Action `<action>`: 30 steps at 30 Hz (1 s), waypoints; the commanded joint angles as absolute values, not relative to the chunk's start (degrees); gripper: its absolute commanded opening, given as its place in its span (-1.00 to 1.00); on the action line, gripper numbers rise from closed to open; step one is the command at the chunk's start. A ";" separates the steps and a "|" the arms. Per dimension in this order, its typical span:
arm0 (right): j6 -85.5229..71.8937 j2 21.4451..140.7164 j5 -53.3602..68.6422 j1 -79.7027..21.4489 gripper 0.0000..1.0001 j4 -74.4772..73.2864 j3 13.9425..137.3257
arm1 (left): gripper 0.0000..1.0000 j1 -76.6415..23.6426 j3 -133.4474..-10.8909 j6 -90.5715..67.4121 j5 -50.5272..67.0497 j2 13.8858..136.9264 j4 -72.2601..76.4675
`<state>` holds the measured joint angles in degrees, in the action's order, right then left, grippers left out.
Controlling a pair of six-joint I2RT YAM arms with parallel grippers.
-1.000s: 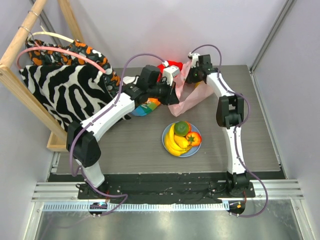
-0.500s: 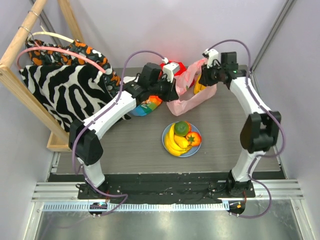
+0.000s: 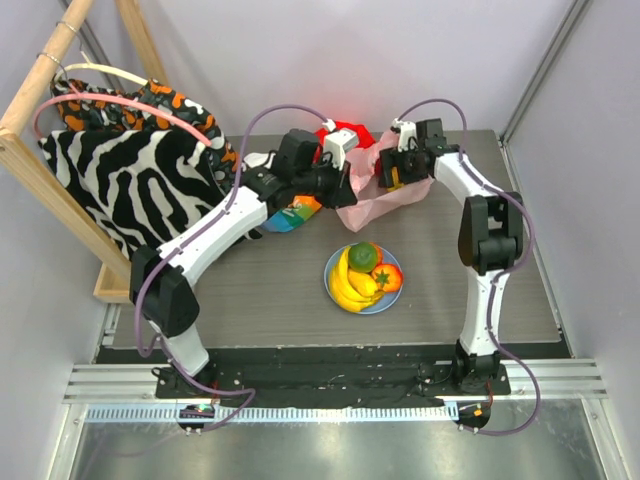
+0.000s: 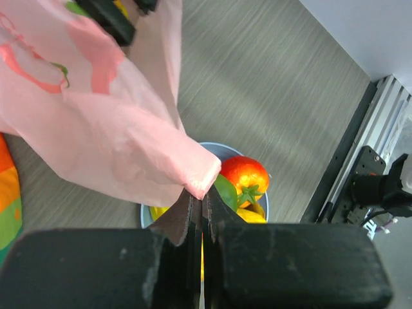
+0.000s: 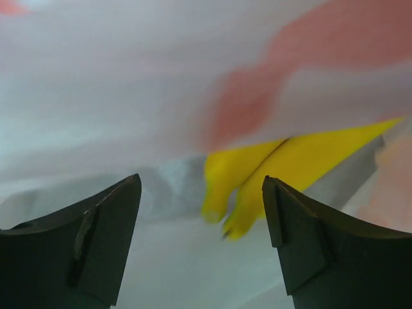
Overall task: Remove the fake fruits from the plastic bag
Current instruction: Take out the fake fruit from the plastic bag.
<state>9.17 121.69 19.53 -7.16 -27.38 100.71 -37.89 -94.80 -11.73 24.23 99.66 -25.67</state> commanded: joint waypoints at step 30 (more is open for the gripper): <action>10.02 140.91 5.62 -11.95 -0.39 -21.44 129.20 | -1.00 -39.64 -91.14 -12.48 26.11 98.00 -26.37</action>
<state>7.90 145.77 7.97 -12.49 -23.20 129.03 -39.29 -89.89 -11.73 24.86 98.39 -26.76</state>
